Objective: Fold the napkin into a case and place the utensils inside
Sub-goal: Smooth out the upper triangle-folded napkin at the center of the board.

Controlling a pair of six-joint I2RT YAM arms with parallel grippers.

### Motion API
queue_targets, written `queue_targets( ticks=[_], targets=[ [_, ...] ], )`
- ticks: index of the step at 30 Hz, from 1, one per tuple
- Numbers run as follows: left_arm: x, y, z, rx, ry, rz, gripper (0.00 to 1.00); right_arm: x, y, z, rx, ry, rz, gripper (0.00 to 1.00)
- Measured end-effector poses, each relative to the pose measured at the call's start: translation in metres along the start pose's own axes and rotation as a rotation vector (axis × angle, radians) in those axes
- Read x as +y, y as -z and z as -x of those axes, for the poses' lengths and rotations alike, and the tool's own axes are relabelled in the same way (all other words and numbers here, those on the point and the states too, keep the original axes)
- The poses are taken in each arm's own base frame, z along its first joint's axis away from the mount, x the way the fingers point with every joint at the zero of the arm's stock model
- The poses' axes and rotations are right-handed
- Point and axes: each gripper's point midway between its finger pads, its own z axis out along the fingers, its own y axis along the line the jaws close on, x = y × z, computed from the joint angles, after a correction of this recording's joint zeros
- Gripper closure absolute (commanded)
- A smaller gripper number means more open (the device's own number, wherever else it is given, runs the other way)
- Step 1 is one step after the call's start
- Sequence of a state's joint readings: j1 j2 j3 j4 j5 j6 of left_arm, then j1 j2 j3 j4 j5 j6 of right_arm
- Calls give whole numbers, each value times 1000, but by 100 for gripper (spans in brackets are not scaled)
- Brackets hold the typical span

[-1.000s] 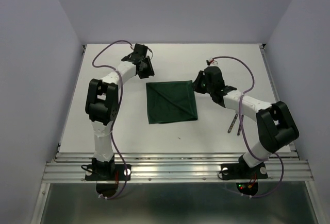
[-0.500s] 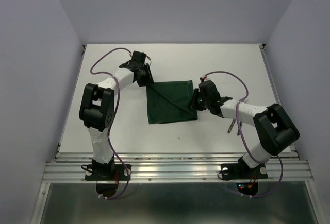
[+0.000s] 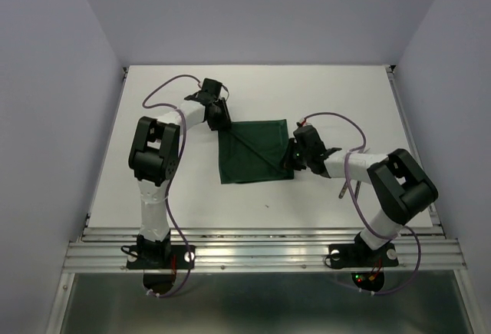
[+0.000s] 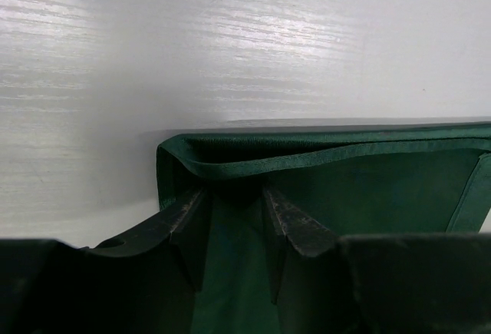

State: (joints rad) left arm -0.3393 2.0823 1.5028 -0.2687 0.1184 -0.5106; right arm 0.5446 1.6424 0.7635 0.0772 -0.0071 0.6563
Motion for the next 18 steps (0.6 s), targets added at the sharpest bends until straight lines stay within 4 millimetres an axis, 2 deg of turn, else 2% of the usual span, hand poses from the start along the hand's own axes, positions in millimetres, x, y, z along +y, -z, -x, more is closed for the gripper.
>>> queue_targets(
  ticks=[6,11,15,18],
  targets=[
    [0,0,2,-6,-1,5,57,1,7,5,-24,9,-8,90],
    [2,0,2,-10,0,12,57,18,20,21,-77,19,28,90],
    [2,0,3,-11,-1,13,57,36,16,26,-79,42,50,89],
    [1,2,3,-11,-1,12,57,51,5,31,-77,56,67,89]
  ],
)
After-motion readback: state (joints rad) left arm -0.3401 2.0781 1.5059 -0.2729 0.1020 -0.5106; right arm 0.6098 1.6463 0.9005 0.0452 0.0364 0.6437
